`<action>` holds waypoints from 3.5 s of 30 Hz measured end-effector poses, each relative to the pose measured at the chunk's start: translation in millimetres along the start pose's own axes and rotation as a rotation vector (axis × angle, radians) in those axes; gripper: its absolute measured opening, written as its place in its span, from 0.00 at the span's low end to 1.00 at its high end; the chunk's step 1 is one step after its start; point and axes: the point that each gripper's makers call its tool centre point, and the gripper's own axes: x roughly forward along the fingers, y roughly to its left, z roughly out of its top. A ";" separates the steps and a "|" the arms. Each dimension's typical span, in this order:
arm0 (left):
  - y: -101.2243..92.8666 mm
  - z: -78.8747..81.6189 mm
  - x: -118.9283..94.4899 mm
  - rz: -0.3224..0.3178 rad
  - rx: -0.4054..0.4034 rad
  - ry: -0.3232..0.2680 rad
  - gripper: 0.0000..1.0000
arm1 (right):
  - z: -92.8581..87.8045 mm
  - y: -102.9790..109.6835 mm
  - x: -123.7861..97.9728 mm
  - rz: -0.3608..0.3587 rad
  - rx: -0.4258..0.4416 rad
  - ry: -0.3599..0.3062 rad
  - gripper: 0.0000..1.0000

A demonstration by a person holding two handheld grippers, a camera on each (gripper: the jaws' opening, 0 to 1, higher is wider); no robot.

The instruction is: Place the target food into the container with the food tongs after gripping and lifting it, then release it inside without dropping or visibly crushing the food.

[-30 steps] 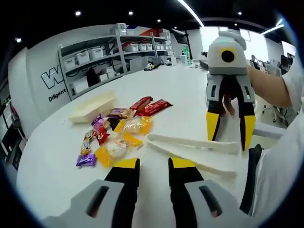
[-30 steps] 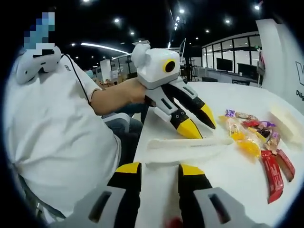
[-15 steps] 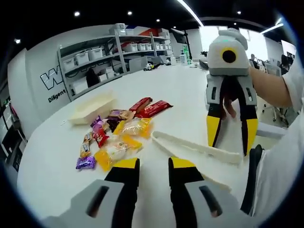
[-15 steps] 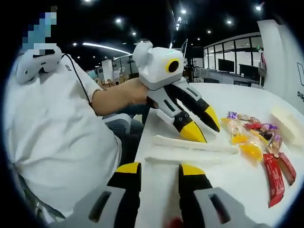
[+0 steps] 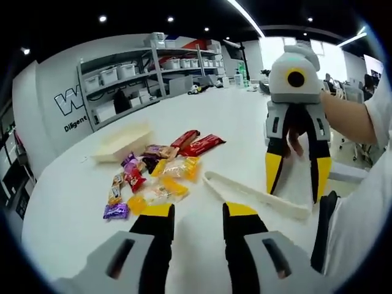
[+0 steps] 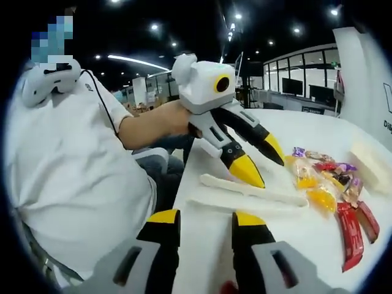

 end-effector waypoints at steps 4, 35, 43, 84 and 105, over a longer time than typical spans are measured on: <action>-2.8 3.6 -7.5 -0.002 -0.047 -0.011 0.37 | -1.6 -4.7 -2.0 -0.011 0.001 0.001 0.30; -74.0 3.0 -18.9 -0.089 -0.151 -0.017 0.60 | 7.1 -73.2 -17.2 -0.107 -0.082 -0.044 0.42; -78.2 -2.8 -16.9 -0.102 -0.145 0.007 0.54 | 4.5 -83.8 -12.0 -0.101 -0.086 -0.026 0.46; -53.6 -20.7 -19.4 -0.097 -0.133 0.078 0.38 | -14.5 -78.5 -31.8 -0.106 -0.014 -0.042 0.38; -23.0 -25.8 -16.2 -0.049 -0.156 0.080 0.35 | -24.5 -57.0 -42.8 -0.124 -0.040 -0.020 0.39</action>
